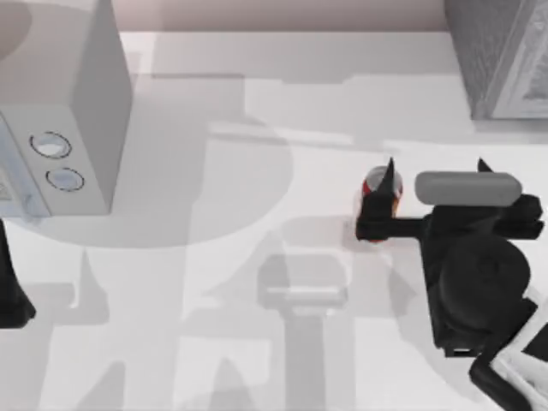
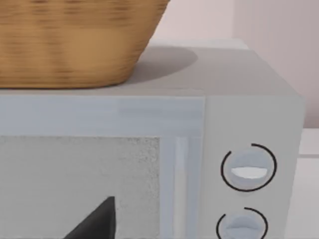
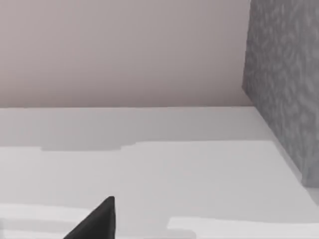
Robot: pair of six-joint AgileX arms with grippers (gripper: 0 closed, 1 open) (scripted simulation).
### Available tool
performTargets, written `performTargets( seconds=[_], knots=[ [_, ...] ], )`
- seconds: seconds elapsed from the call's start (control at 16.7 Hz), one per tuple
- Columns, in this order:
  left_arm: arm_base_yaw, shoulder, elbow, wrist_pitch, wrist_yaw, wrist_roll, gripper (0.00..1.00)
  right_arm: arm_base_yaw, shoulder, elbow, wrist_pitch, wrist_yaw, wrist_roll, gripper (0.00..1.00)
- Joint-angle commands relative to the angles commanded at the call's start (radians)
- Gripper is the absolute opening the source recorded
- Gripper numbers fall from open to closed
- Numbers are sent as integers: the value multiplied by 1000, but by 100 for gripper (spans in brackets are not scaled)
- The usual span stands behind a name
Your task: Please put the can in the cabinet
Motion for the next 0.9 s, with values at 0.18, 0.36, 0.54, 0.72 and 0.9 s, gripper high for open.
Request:
performTargets(
  seconds=[0.18, 0.36, 0.54, 0.72, 0.9],
  knots=[
    [0, 0, 0, 0, 0, 0, 100, 63, 174, 41, 130, 55, -4, 100],
    [0, 0, 0, 0, 0, 0, 100, 113, 312, 79, 241, 99, -11, 100],
    [0, 0, 0, 0, 0, 0, 100, 147, 410, 110, 326, 130, -22, 100],
    [0, 0, 0, 0, 0, 0, 100, 163, 465, 132, 378, 146, -32, 100],
    [0, 0, 0, 0, 0, 0, 100, 166, 477, 137, 390, 149, -36, 100]
  ],
)
